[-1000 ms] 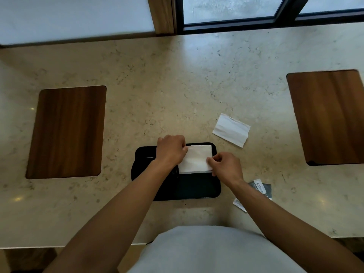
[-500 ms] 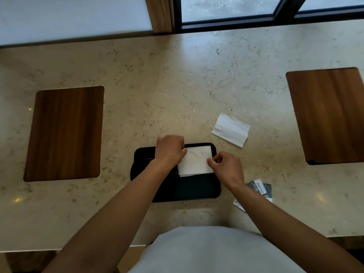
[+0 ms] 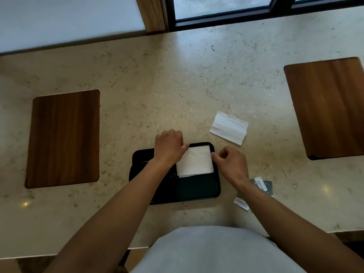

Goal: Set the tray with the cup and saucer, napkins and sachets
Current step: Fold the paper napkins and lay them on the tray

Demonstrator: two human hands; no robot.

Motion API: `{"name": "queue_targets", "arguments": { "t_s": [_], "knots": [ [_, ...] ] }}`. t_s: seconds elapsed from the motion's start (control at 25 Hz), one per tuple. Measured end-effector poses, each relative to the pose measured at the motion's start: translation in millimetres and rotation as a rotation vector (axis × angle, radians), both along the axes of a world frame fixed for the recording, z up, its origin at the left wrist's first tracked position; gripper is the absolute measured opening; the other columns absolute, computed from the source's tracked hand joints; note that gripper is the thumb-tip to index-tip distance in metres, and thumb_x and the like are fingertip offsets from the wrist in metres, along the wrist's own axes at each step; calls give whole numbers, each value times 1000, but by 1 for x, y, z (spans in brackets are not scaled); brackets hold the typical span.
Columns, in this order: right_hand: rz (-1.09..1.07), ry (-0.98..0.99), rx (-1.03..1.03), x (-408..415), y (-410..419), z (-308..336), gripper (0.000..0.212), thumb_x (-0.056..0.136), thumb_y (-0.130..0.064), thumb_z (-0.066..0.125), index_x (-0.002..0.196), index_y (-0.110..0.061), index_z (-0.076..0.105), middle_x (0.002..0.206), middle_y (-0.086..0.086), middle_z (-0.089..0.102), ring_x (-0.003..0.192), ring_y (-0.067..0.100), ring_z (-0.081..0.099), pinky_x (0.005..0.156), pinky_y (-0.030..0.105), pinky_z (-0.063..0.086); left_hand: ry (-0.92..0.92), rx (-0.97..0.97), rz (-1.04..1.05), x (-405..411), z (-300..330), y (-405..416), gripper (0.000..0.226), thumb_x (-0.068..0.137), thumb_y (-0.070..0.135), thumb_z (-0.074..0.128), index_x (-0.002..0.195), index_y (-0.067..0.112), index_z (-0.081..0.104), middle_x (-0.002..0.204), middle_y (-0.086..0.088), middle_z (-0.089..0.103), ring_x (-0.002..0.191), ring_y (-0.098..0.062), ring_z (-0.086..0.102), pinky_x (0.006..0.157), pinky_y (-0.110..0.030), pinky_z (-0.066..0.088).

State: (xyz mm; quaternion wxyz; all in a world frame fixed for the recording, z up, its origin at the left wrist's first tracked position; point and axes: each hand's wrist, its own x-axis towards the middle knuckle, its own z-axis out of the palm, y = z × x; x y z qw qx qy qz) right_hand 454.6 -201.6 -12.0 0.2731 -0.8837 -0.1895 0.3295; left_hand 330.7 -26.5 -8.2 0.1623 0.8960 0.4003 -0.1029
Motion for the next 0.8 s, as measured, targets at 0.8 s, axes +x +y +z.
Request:
{"name": "queue_targets", "arguments": {
  "t_s": [0.8],
  "knots": [
    [-160, -180, 87, 81, -29, -34, 20, 90, -25, 68, 109, -21, 64, 100, -2, 65, 80, 11, 61, 68, 28, 52, -27, -311, 84, 120, -21, -3, 32, 87, 31, 69, 68, 6, 66, 60, -7, 64, 50, -13, 52, 50, -26, 38]
  ]
}}
